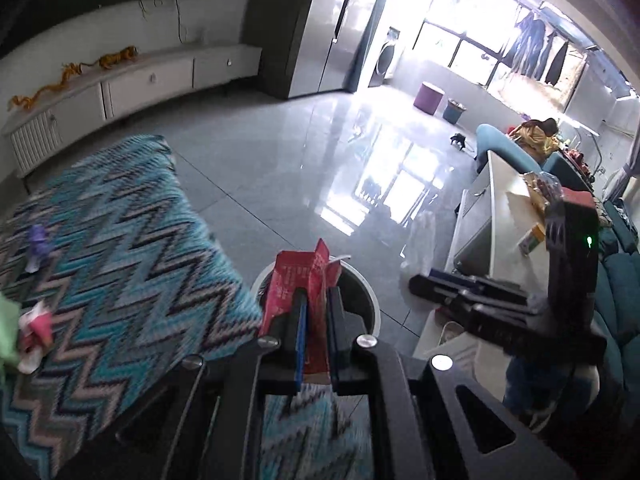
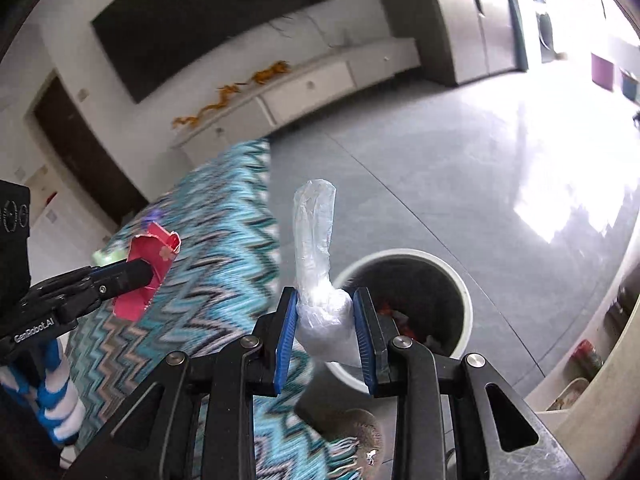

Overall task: Collect trash
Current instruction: 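Carry both items over the trash bin and open both grippers, then move both open grippers back over the blanket toward the remaining trash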

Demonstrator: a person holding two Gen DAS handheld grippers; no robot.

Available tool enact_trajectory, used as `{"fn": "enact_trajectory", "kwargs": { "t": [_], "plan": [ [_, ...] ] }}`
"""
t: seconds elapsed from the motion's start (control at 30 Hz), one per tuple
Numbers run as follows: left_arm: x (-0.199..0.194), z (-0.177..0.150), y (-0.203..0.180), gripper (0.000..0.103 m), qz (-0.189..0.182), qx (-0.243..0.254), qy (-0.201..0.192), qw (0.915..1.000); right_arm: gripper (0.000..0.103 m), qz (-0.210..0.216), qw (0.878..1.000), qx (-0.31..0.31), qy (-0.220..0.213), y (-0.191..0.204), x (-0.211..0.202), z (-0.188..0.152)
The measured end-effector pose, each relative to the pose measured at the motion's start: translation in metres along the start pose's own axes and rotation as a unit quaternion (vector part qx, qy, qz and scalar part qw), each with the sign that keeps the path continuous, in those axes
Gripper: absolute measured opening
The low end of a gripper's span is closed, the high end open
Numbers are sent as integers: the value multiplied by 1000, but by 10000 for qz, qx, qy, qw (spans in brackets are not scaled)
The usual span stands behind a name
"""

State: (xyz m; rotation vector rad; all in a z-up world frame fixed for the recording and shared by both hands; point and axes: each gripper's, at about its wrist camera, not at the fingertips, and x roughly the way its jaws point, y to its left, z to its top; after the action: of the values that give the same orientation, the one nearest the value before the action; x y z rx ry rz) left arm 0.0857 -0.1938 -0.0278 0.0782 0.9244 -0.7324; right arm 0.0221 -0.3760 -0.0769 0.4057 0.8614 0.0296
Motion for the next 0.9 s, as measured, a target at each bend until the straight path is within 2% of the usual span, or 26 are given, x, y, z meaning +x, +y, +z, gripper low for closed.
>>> {"fn": "enact_trajectory", "kwargs": {
  "t": [0.27, 0.37, 0.43, 0.47, 0.5, 0.53, 0.57, 0.6, 0.73, 0.9],
  "plan": [
    [78, 19, 13, 11, 49, -329, 460, 9984, 32, -323, 9978, 299, 500, -29, 68, 8],
    [101, 27, 16, 11, -169, -419, 639, 9969, 32, -445, 9961, 412, 647, -40, 90, 8],
    [115, 30, 17, 12, -286, -468, 738, 9958, 37, -517, 9950, 470, 712, -44, 100, 7],
    [119, 31, 17, 15, -354, -497, 762, 9952, 42, -562, 9945, 496, 725, -46, 104, 7],
    [125, 32, 18, 25, -454, -554, 808, 9941, 47, -600, 9941, 526, 734, -49, 106, 7],
    [127, 32, 18, 32, -465, -595, 810, 9938, 49, -628, 9937, 554, 743, -51, 109, 7],
    [129, 33, 20, 45, -456, -624, 789, 9939, 50, -658, 9933, 588, 751, -52, 110, 6],
    [129, 33, 21, 47, -477, -651, 730, 9941, 50, -678, 9929, 621, 751, -54, 110, 5],
    [118, 31, 23, 47, -297, -531, 613, 9963, 50, -643, 9931, 701, 686, -57, 105, 1],
    [83, 28, 12, 47, 302, -224, 126, 9992, 50, -511, 9953, 664, 486, -43, 83, 1]
  ]
}}
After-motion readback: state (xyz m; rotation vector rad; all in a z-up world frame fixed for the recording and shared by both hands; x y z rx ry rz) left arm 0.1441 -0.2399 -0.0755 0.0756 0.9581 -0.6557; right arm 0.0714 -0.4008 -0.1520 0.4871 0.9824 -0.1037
